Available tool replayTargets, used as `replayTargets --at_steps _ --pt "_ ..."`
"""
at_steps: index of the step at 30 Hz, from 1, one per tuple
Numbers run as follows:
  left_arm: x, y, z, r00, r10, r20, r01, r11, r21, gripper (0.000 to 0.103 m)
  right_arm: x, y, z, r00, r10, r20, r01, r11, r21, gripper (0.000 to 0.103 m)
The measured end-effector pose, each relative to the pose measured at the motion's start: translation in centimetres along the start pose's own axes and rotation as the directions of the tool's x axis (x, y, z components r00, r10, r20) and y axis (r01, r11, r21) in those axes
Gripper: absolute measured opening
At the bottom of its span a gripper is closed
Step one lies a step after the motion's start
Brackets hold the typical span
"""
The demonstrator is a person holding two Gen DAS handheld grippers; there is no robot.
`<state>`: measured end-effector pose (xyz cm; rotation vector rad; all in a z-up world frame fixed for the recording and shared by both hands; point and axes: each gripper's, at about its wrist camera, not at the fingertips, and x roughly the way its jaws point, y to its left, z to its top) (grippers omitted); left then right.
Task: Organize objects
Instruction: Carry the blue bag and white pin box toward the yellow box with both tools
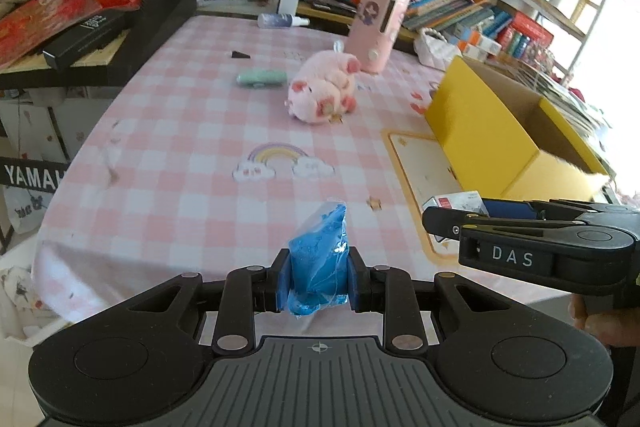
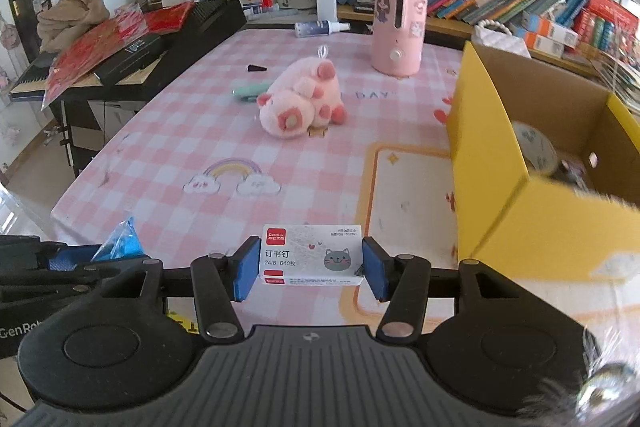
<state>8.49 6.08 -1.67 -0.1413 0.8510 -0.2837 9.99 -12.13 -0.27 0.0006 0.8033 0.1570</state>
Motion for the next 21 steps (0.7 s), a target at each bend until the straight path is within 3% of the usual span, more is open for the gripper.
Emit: replayTargets --at_steps 12,21 --pt "-2.0 -2.4 -3.3 0.996 -0.084 -0.045 0.088 0.990 0.109 0.025 -4.6 -0.5 -5.7 0.997 -0.082 -0.002 0.082 0.990 0.111 0.051" --pt "-2.1 -6.4 -4.5 0.980 -0.178 -0.087 0.193 0.956 0.223 0.025 -8.1 -3.5 -9.0 0.981 -0.192 -0.013 0.190 0.952 0.239 0.051"
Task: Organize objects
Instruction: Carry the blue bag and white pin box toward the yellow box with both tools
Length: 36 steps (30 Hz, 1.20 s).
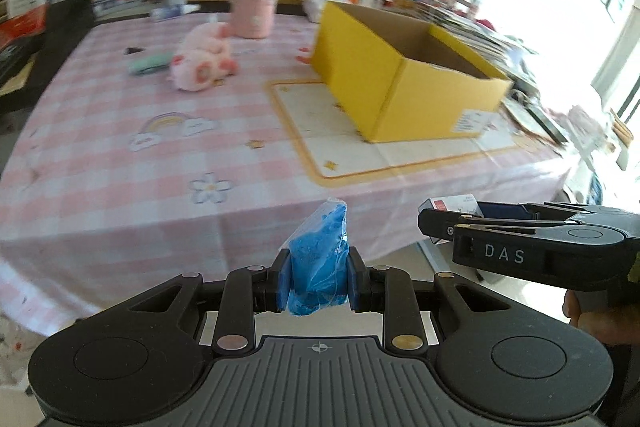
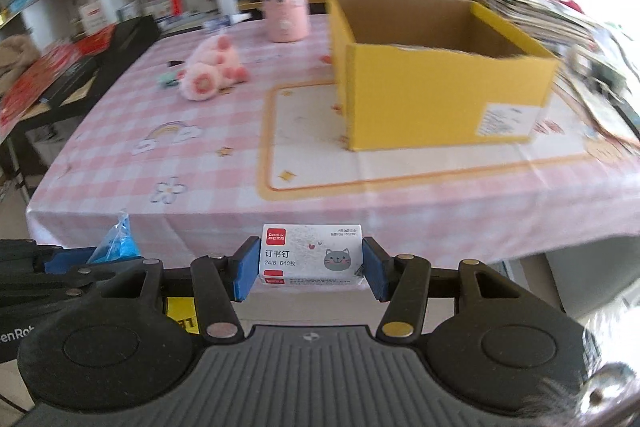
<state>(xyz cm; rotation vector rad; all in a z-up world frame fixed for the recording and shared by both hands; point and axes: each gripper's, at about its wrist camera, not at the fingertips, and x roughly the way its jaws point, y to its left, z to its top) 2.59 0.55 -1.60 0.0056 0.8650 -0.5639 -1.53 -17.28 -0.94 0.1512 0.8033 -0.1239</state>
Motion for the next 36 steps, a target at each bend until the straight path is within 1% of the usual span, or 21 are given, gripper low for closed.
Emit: replayTargets --at_steps 4,11,18,21,30,36 --pt "0.6 -2.0 0.3 0.999 -0.050 -0.009 0.050 0.997 0.056 0.025 -1.2 -1.8 -0.7 0.999 -0.049 0.014 0.048 0.998 0.038 0.051" --pt "2.0 -5.4 0.6 0.991 -0.125 -0.040 0.129 0.981 0.143 0.025 -2.8 -5.1 -1.7 0.991 -0.131 0.014 0.128 0.984 0.123 0.051" --pt "3.2 -8.0 1.1 0.983 -0.174 -0.064 0.183 0.963 0.197 0.025 -3.6 -7.6 -2.3 0.985 -0.175 0.009 0.171 0.971 0.169 0.051" --pt "3.6 -8.6 1.3 0.981 -0.179 -0.070 0.190 0.959 0.210 0.025 -3.5 -8.3 -2.1 0.984 -0.178 0.006 0.174 0.969 0.178 0.051" --pt "4.5 -9.0 2.9 0.985 -0.164 -0.046 0.170 0.965 0.202 0.025 -2.2 -9.2 -0.3 0.988 -0.154 0.008 0.151 0.977 0.148 0.051" --pt "5.1 -9.7 4.3 0.985 -0.169 -0.011 0.168 0.963 0.210 0.025 -1.5 -10.2 1.1 0.988 -0.154 0.013 0.150 0.978 0.143 0.051"
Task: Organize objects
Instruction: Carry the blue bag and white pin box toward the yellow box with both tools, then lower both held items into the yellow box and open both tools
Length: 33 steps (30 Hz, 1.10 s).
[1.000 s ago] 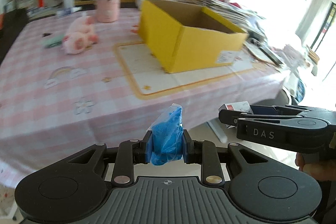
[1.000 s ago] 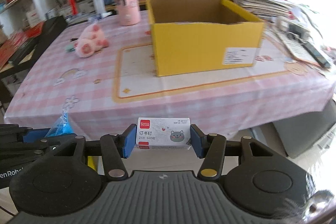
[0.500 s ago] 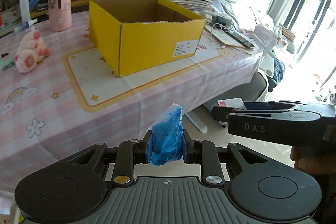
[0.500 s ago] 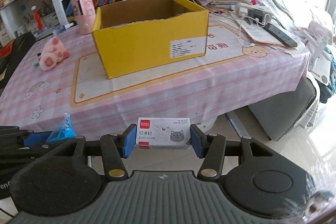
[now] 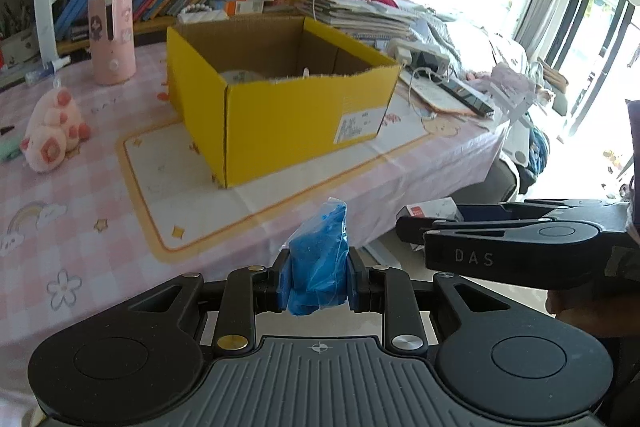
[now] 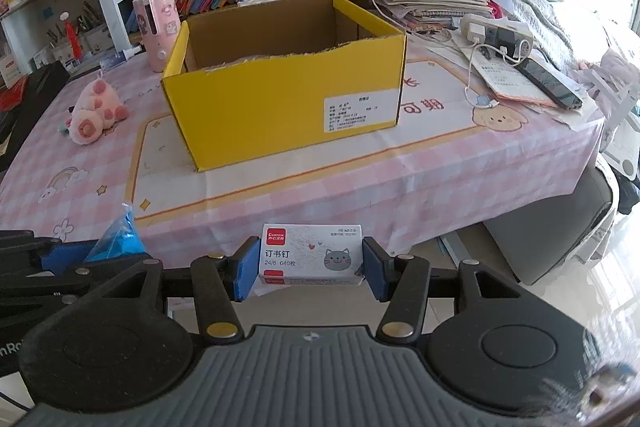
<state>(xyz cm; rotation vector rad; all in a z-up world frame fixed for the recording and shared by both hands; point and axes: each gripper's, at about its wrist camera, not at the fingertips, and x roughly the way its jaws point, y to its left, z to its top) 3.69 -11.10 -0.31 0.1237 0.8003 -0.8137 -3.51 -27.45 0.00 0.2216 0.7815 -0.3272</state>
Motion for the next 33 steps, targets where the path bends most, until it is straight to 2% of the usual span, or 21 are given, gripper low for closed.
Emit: replayTargets --at_steps 13,18,24,28,33 --pt "1.8 -0.7 4.4 0.995 0.028 0.095 -0.031 0.999 0.024 0.025 2.4 -1.8 4.4 0.999 0.012 0.039 -0.010 0.999 -0.043 0.051" --pt "2.9 -1.2 7.1 0.987 0.056 0.149 -0.062 0.997 0.041 0.025 3.2 -2.8 7.4 0.993 0.028 0.112 -0.020 0.997 -0.078 0.051" --pt "4.9 -1.7 10.8 0.972 0.105 0.210 -0.117 0.992 0.044 0.025 4.7 -4.5 12.1 0.975 0.060 0.213 -0.031 0.990 -0.137 0.051" --pt "7.0 -1.4 12.9 0.966 0.147 0.214 -0.155 0.988 0.023 0.025 7.0 -5.2 15.4 0.970 0.106 0.221 -0.069 0.983 -0.168 0.051" --pt "10.7 -0.7 14.9 0.962 0.222 0.160 -0.226 0.974 0.006 0.025 10.3 -5.4 18.6 0.967 0.157 0.203 -0.112 0.970 -0.215 0.051"
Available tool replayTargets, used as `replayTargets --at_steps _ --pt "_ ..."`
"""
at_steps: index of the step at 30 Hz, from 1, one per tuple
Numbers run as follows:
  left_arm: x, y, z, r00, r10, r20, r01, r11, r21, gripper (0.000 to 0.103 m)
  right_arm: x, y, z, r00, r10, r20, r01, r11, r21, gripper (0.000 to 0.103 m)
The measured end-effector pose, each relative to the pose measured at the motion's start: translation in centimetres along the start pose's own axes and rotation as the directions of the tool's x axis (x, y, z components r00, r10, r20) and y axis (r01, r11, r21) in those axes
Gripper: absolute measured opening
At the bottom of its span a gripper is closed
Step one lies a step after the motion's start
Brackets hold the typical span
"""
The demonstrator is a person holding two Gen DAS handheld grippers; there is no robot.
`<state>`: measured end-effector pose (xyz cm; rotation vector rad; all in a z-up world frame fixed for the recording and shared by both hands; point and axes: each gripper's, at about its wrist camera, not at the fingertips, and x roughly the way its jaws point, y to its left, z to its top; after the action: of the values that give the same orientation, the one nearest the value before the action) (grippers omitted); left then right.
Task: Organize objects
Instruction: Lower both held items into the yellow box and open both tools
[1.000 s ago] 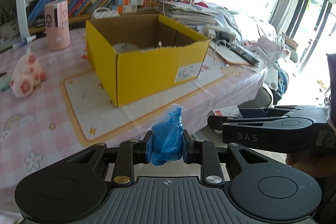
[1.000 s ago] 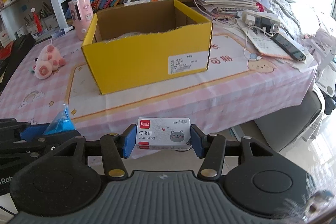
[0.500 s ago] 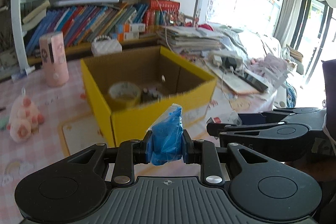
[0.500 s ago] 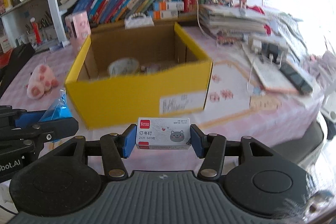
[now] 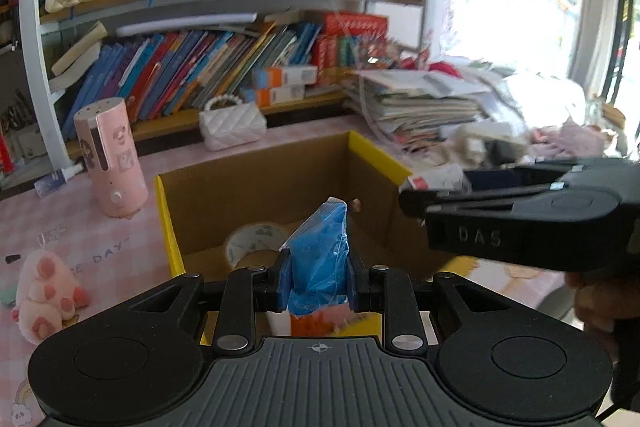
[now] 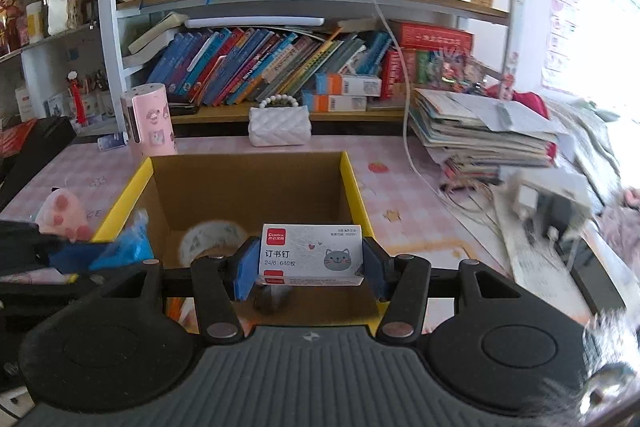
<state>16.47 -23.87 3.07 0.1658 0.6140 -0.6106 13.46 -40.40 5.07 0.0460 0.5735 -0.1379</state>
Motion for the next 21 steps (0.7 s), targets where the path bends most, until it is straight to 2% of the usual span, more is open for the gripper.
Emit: replayTargets --at_steps 6,10,12,21 --pt "4.1 0.0 0.3 0.995 0.056 -0.086 -0.057 0.998 -0.015 0.025 4.2 -0.3 1.5 0.995 0.076 -0.063 -0.077 0.997 -0.021 0.051" --pt "6.0 0.4 0.0 0.988 0.050 -0.145 -0.060 0.996 -0.067 0.025 6.7 0.1 1.8 0.985 0.123 -0.117 -0.129 0.990 -0.051 0.051" --pt "6.6 0.2 -0.1 0.985 0.059 -0.164 -0.070 0.996 -0.060 0.025 7.8 0.4 1.9 0.979 0.141 -0.147 -0.151 0.986 -0.063 0.051" --pt "8.2 -0.3 -0.5 0.973 0.067 -0.223 -0.080 0.995 -0.054 0.025 11.0 1.5 1.3 0.957 0.172 -0.233 -0.207 0.970 -0.131 0.051"
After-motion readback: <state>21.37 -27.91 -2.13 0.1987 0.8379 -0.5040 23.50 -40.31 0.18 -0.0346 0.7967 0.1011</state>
